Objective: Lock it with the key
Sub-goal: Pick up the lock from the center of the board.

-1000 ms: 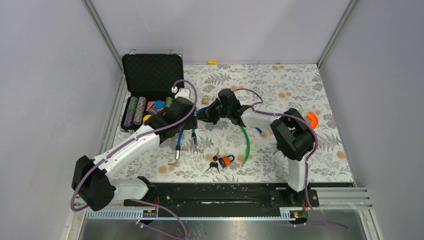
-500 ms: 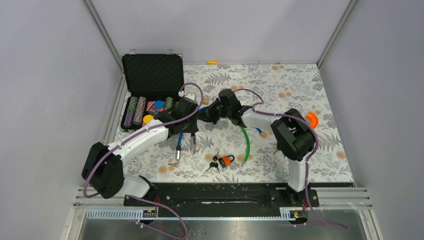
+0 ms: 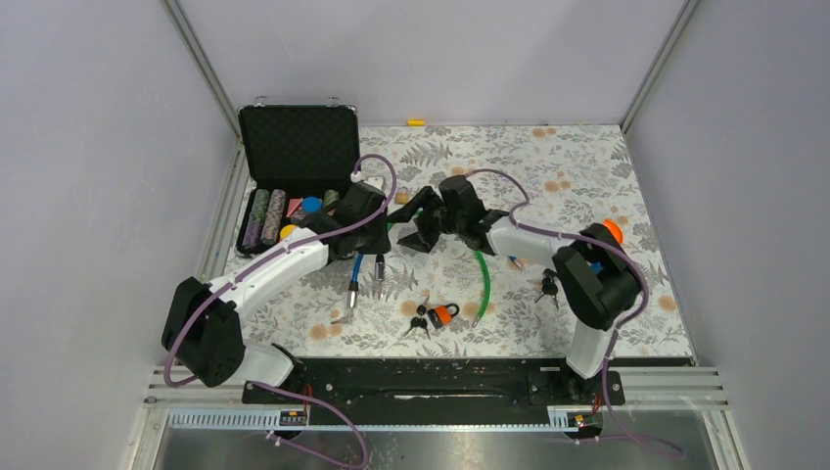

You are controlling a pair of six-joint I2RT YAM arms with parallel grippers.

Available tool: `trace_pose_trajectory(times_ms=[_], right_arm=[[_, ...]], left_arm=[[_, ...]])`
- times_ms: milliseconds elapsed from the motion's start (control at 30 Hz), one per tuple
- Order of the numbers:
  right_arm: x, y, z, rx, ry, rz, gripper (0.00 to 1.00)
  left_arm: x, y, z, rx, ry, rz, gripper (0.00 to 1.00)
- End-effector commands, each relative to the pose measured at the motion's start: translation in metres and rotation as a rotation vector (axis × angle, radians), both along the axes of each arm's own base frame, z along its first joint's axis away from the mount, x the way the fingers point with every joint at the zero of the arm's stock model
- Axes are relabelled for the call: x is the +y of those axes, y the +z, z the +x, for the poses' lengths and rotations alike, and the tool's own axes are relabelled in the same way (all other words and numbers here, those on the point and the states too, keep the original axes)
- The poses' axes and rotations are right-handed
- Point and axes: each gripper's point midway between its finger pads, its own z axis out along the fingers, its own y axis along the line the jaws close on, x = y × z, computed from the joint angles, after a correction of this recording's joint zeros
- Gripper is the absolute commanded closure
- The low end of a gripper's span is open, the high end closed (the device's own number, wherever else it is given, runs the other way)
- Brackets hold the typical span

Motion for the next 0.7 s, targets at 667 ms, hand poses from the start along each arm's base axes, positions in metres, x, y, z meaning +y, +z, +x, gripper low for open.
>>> trace_pose_trajectory(times_ms=[667], right_arm=[[-0.202,-0.011,-0.037,-0.343,-0.124,-0.618,0.32]], left_arm=[[-0.044,0.100,0.003,0.100,-0.195,-0.728,1.00]])
